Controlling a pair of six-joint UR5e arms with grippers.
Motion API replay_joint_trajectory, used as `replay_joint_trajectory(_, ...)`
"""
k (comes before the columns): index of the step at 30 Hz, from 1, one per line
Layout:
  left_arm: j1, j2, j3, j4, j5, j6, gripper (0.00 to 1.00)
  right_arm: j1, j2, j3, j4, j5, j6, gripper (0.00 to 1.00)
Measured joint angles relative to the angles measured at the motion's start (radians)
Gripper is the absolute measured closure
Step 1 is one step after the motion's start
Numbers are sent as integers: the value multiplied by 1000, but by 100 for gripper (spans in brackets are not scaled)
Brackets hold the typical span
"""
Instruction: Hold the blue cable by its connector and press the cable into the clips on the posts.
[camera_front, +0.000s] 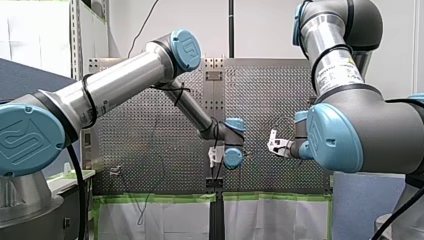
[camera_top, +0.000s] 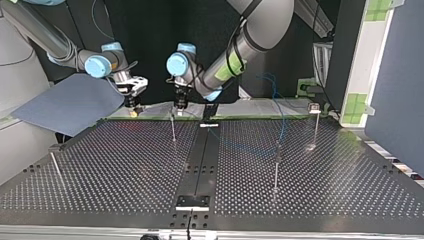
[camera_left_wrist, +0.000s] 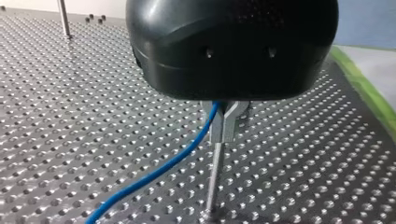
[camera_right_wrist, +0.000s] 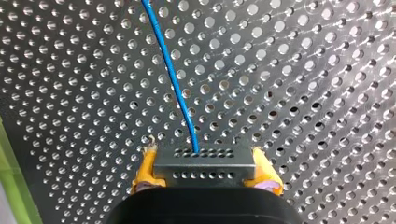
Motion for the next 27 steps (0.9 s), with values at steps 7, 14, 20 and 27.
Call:
replay_joint_trajectory(7,16,-5,13,-18,2,0,100,0,1,-8,-1,0,-1,100)
replay_joint_trajectory(14,25,-38,36,-34,27,-3,100,0,2,-12,-3,-1,-3,100)
replay_joint_trajectory(20,31,-47,66,-38,57,-14,100,0,2,-12,-4,-1,-4,100)
replay_joint_trajectory(27,44,-47,91,-51,64,-17,100,0,4,-18,-6,1,-4,100)
